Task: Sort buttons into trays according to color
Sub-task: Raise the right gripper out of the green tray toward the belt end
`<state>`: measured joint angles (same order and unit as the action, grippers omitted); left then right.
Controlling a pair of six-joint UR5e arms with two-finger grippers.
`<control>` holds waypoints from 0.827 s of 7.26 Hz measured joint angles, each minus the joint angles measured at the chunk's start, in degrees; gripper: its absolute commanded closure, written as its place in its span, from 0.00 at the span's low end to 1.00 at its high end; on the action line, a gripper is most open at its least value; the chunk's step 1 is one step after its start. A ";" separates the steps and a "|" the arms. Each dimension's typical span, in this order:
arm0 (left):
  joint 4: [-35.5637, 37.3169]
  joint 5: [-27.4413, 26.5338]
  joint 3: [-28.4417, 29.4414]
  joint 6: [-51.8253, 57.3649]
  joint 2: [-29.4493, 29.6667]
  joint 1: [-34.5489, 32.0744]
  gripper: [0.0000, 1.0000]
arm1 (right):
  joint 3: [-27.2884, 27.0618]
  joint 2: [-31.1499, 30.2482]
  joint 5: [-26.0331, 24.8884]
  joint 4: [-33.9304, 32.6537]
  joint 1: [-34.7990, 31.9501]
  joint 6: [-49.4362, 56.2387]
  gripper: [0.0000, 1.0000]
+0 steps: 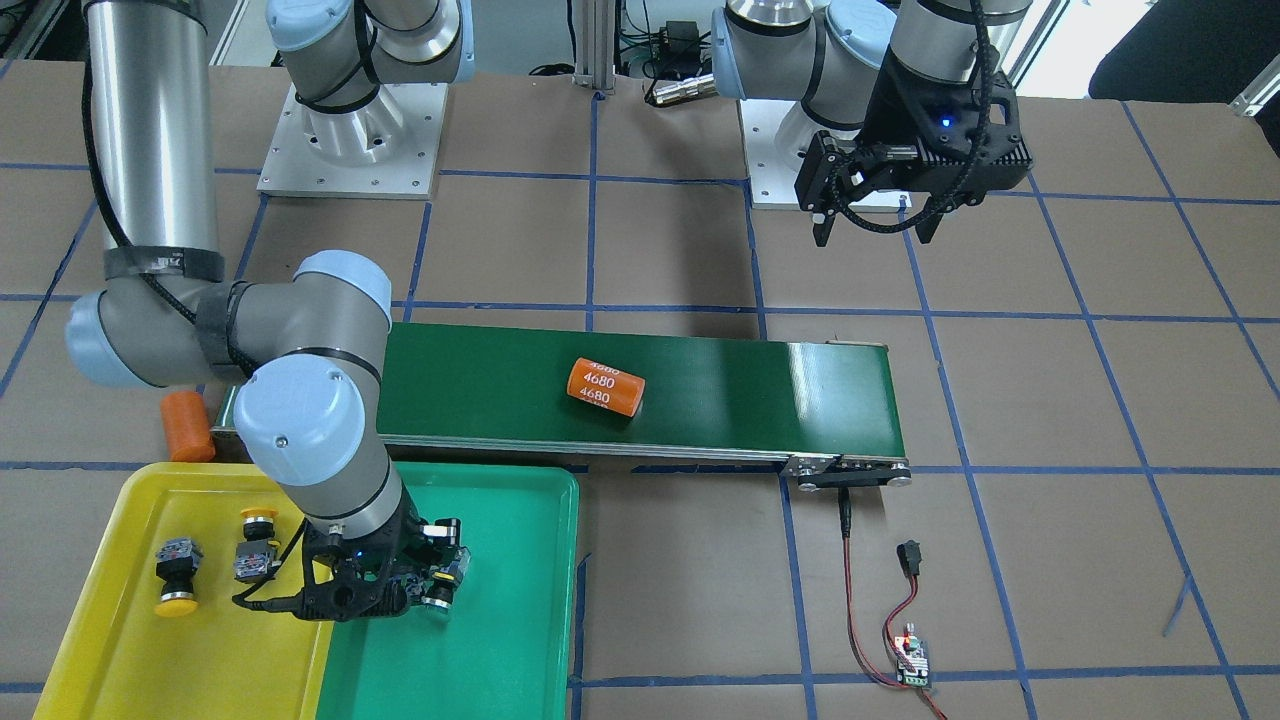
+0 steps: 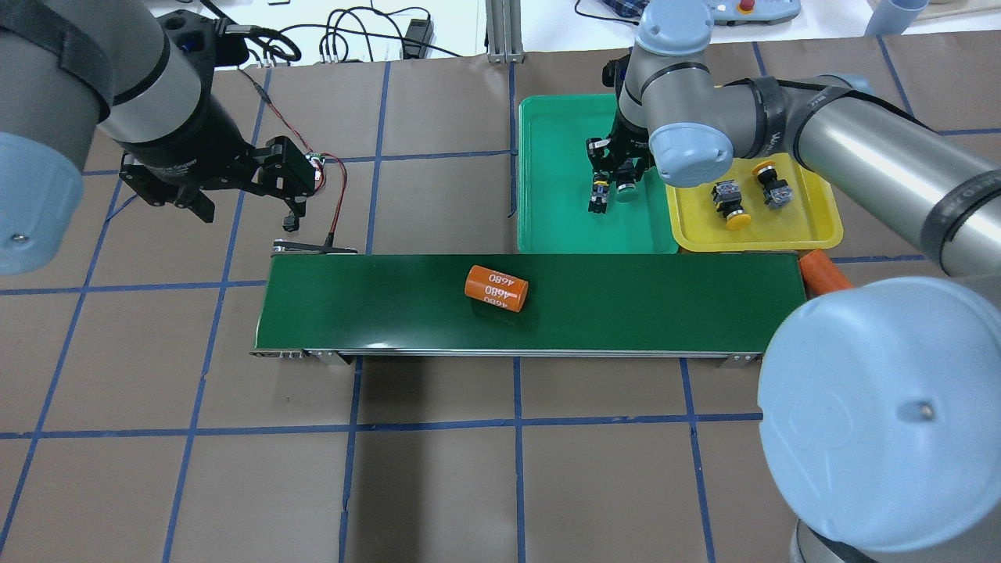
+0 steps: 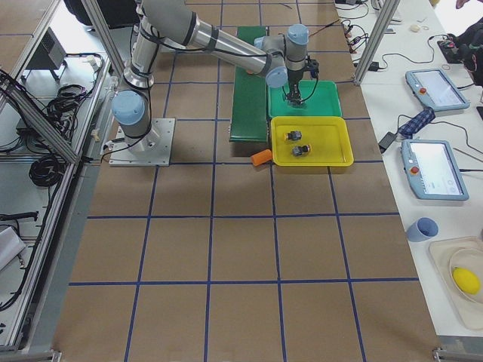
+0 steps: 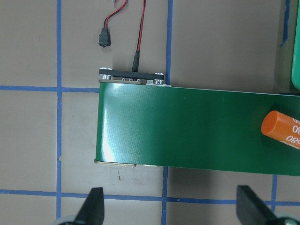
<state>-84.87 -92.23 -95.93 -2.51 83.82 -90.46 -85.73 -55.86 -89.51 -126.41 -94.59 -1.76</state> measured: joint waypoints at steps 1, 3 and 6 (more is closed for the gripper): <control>-0.04 0.03 0.05 0.12 -0.50 -0.13 0.00 | 0.98 0.84 -0.08 0.53 0.15 0.05 0.00; -0.61 0.13 -0.31 0.28 -1.09 -0.52 0.00 | 1.45 -1.78 0.01 5.06 0.31 0.09 0.00; -2.73 0.01 -0.63 0.31 -1.87 -0.36 0.00 | 1.59 -14.85 1.58 19.22 0.01 0.04 0.00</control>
<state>-87.60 -92.22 -96.57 -2.20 81.95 -90.82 -84.13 -70.71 -87.93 -107.20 -94.58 -1.73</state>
